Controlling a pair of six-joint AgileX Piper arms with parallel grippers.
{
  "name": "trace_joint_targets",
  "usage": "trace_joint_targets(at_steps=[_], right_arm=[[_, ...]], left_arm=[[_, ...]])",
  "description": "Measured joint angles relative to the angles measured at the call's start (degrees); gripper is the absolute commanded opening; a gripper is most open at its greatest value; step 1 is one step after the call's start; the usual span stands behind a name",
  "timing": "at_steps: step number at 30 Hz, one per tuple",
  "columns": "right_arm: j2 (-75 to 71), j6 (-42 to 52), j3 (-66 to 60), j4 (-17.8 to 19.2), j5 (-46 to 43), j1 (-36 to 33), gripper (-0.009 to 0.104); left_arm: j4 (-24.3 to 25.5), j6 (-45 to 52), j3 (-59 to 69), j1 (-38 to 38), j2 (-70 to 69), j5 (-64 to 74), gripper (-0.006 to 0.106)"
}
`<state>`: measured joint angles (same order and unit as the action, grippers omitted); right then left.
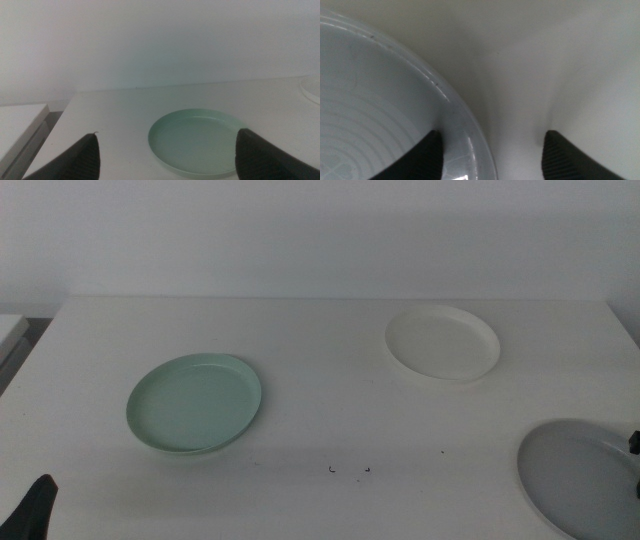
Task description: Stack the three bowls on top of each other.
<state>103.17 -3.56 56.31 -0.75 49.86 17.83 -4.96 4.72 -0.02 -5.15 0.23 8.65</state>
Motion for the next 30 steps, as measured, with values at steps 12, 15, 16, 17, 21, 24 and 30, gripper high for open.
trace_joint_targets(at_steps=[12,15,16,17,21,24,30], right_arm=[[1.2,0.0,0.6,-0.2,0.0,0.0,0.014],[1.2,0.2,0.7,-0.4,0.6,0.0,-0.003],[1.1,0.4,0.7,-0.6,1.0,0.0,-0.003],[1.1,0.4,0.8,-0.6,1.1,0.0,-0.003],[0.7,0.5,0.9,-0.6,2.1,0.0,-0.003],[-0.8,0.3,1.6,-0.3,4.3,-0.7,-0.003],[-6.1,1.1,11.5,-2.1,13.2,-7.1,-0.003]], left_arm=[[0.0,0.0,0.0,0.0,0.0,0.0,0.091],[0.0,0.0,0.0,0.0,0.0,0.0,0.091],[0.0,0.0,0.0,0.0,0.0,0.0,0.091],[0.0,0.0,0.0,0.0,0.0,0.0,0.091],[0.0,0.0,0.0,0.0,0.0,0.0,0.091],[0.0,0.0,0.0,0.0,0.0,0.0,0.091],[0.0,0.0,0.0,0.0,0.0,0.0,0.091]])
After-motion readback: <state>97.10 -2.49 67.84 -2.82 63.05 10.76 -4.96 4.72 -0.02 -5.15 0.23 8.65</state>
